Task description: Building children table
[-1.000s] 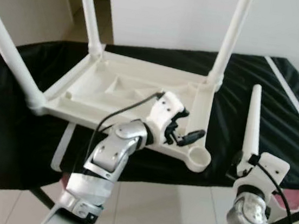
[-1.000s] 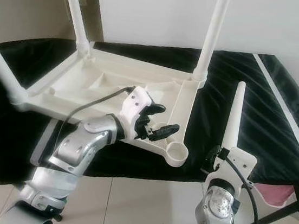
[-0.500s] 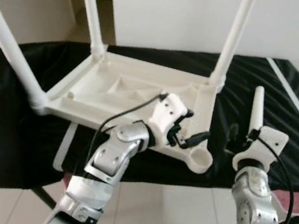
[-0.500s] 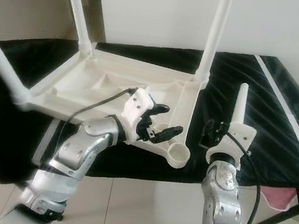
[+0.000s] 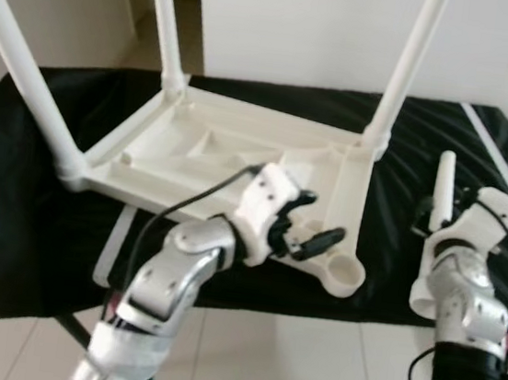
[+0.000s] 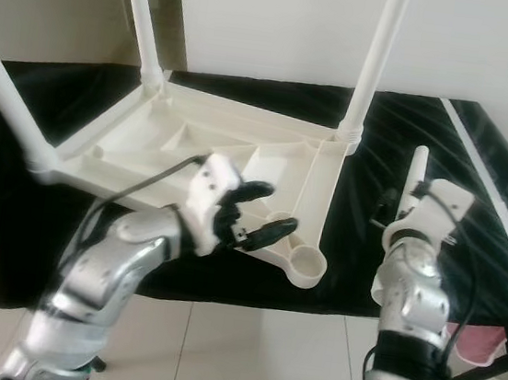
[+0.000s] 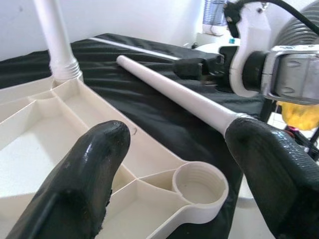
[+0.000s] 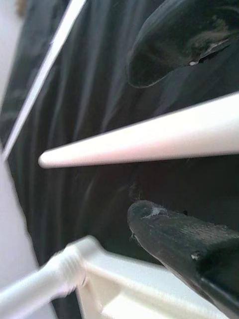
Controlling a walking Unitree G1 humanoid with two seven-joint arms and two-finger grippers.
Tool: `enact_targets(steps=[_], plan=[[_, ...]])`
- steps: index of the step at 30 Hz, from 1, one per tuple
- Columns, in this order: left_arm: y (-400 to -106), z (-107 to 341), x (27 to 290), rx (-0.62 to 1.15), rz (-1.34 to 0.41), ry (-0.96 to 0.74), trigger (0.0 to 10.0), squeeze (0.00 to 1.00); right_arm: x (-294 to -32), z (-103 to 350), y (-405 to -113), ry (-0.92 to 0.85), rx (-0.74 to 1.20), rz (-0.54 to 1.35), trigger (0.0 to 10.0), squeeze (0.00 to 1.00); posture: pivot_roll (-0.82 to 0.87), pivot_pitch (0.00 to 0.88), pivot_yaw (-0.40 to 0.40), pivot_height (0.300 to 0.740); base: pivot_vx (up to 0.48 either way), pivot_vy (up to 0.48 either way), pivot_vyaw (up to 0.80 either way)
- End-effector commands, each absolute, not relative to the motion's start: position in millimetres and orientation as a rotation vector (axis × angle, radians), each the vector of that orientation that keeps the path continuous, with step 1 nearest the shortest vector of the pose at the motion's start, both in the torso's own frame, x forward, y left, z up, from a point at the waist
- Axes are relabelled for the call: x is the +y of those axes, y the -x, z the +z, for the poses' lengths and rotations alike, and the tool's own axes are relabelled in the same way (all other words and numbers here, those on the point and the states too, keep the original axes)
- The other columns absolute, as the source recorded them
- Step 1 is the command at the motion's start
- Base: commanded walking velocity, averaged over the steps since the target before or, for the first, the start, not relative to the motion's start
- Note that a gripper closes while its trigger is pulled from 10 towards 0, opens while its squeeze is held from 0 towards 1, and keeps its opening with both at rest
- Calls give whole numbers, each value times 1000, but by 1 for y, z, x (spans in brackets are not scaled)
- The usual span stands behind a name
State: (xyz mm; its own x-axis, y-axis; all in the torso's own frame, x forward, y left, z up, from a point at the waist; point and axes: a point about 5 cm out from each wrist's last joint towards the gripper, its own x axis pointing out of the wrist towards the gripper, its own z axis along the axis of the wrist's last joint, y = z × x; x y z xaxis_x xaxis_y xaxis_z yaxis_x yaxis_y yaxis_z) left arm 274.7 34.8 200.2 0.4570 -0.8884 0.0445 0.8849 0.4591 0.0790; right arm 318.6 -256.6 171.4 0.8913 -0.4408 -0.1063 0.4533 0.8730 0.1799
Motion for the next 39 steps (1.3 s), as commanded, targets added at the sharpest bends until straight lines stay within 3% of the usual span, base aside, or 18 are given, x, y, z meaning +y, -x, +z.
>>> enact_targets(steps=[1,11,21,28,39], plan=[[-271,202,34,-80,-1105,-39,10000,0,-255,164,-320,-224,120,-471,10000,0,7,99,18,740,0,0,0],[-264,196,35,67,-1160,55,10000,0,-254,163,-323,-212,249,-467,10000,0,7,134,33,740,0,0,0],[-247,193,36,127,-1250,-16,10000,0,-249,160,-329,-234,375,-413,10000,0,9,145,26,740,0,0,0],[-231,201,32,101,-1355,-51,10000,0,-246,154,-327,-261,464,-403,10000,0,8,143,16,740,0,0,0],[-233,205,30,79,-1340,-67,10000,0,-248,143,-324,-402,596,-417,10000,0,-1,139,7,740,0,0,0]])
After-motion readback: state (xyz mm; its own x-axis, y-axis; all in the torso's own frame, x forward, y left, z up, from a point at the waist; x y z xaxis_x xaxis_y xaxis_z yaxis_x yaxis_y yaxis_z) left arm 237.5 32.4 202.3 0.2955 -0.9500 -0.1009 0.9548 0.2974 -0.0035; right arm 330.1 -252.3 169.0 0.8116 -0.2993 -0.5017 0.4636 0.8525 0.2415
